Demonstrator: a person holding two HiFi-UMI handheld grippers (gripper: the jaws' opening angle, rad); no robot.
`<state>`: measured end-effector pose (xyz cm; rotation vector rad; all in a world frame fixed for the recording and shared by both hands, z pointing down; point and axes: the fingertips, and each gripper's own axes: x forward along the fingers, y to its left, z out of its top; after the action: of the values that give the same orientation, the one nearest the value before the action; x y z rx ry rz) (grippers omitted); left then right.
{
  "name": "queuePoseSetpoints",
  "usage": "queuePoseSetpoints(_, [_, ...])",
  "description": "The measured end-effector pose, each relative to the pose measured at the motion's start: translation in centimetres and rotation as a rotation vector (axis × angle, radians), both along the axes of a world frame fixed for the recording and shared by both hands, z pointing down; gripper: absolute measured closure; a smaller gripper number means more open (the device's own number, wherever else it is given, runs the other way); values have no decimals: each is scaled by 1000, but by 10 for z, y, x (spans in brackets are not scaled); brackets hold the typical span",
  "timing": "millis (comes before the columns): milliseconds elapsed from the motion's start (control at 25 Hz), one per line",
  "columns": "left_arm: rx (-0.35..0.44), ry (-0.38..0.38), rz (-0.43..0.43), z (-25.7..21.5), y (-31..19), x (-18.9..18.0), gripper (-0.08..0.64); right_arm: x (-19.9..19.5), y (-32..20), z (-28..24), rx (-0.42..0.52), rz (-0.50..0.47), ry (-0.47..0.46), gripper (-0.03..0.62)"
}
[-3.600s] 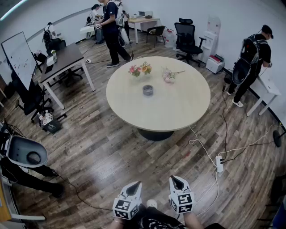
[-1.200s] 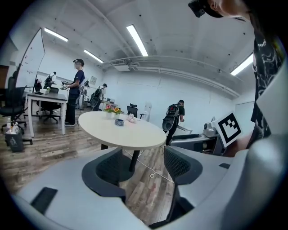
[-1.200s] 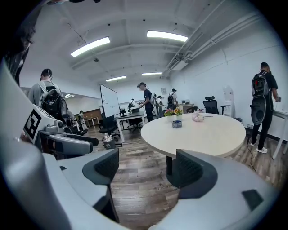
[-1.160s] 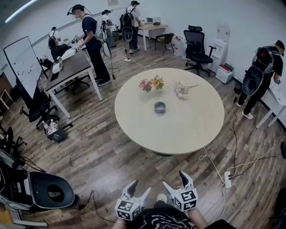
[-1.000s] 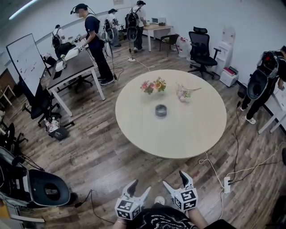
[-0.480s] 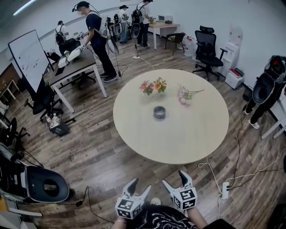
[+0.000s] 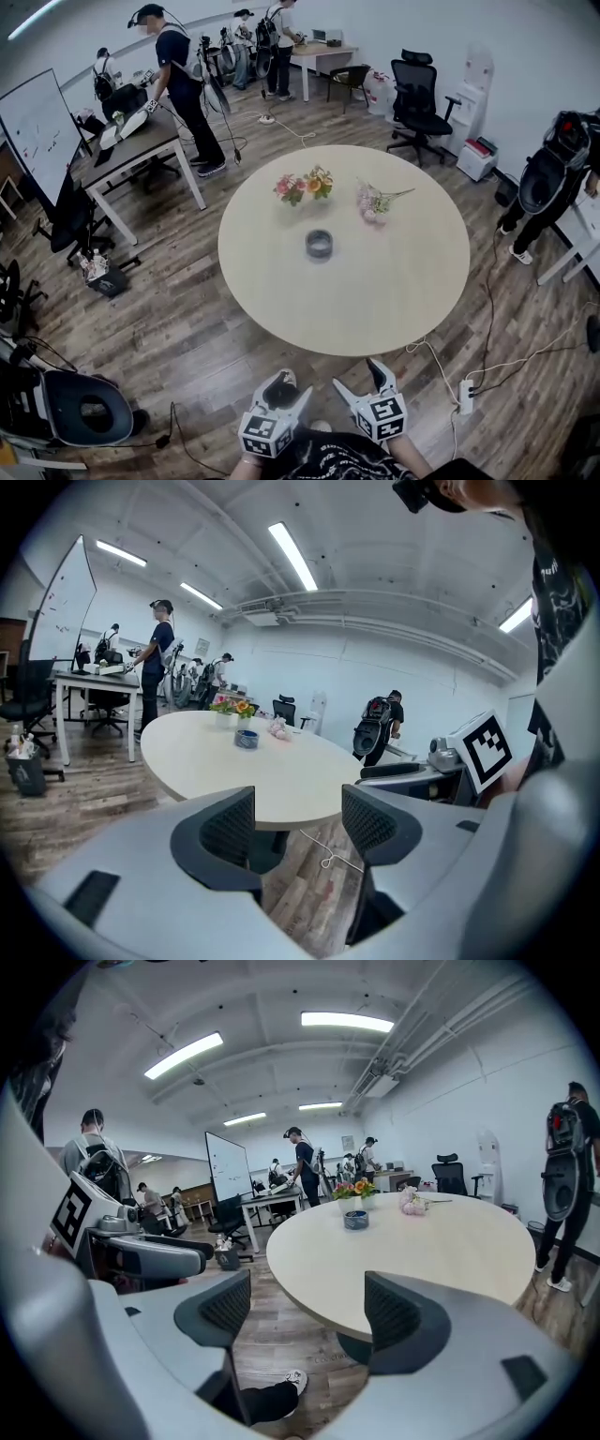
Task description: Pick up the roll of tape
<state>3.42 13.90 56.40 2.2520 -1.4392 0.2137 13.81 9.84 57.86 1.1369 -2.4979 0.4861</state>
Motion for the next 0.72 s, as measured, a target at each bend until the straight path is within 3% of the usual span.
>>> queuePoseSetpoints(400, [-1, 0, 100, -2, -97, -26, 267, -30, -85, -5, -2, 72, 12, 230])
queuePoseSetpoints(720, [9, -5, 156, -4, -174, -69, 267, -70, -148, 2, -24, 113, 30, 244])
